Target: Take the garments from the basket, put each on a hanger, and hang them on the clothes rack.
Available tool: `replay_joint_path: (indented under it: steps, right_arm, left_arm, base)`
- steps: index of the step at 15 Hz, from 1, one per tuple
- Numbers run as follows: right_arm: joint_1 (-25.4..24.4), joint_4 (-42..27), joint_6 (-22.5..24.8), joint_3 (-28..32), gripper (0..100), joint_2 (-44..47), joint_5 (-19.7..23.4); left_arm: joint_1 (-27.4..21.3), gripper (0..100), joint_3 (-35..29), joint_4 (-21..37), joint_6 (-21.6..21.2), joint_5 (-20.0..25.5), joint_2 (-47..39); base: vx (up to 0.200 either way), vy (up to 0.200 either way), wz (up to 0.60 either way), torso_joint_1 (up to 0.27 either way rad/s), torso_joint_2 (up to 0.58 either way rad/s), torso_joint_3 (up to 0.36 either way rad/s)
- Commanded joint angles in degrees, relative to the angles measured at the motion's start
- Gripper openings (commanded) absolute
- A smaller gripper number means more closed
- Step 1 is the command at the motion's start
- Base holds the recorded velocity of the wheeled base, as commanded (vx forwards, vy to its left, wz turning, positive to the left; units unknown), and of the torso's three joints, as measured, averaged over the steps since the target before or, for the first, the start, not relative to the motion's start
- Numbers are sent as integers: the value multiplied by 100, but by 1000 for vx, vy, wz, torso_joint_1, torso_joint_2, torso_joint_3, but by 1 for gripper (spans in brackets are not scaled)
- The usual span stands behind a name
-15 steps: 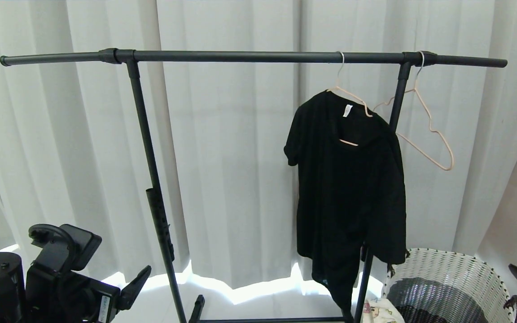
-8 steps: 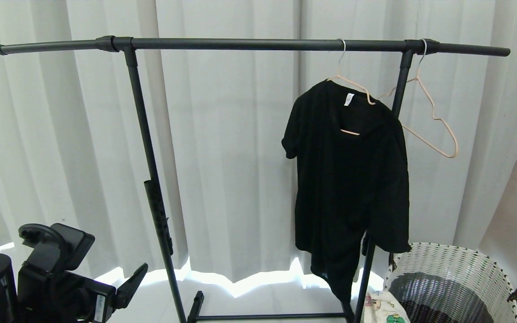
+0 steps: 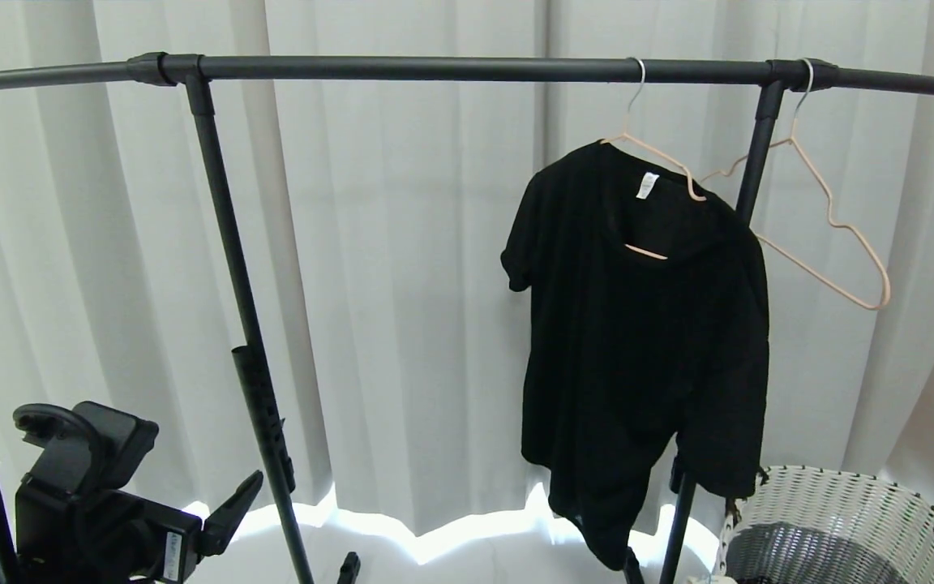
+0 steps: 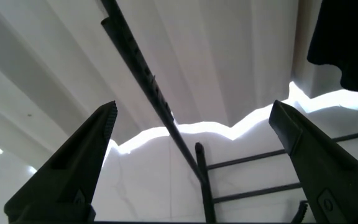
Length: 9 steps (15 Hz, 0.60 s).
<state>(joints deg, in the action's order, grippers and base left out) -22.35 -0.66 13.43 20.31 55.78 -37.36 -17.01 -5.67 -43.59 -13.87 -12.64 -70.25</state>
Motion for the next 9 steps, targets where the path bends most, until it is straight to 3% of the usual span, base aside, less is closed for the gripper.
replay_joint_path:
  steps: [1,2,4,7,9]
  right_arm:
    - [-7,75,10,-335,100,20,247]
    - [-7,92,28,-361,100,20,344]
    - [-24,75,239,-387,100,196,1047]
    - [-376,22,388,-484,100,592,2172]
    - [-789,22,379,-633,100,1005,2260]
  left_arm:
    - [-22,100,13,0,-10,7,-6]
    - [-31,100,4,0,-45,7,-6]
    - [-40,100,-4,0,-344,7,-23]
    - [-286,100,75,0,-414,25,21]
    - [-426,100,40,0,-414,25,21]
  base:
    - [200,0,0,2,2,7]
    - [200,0,0,2,2,-7]
    - [200,0,0,5,5,-2]
    - [0,0,0,0,0,0]
    - [0,0,0,0,0,0]
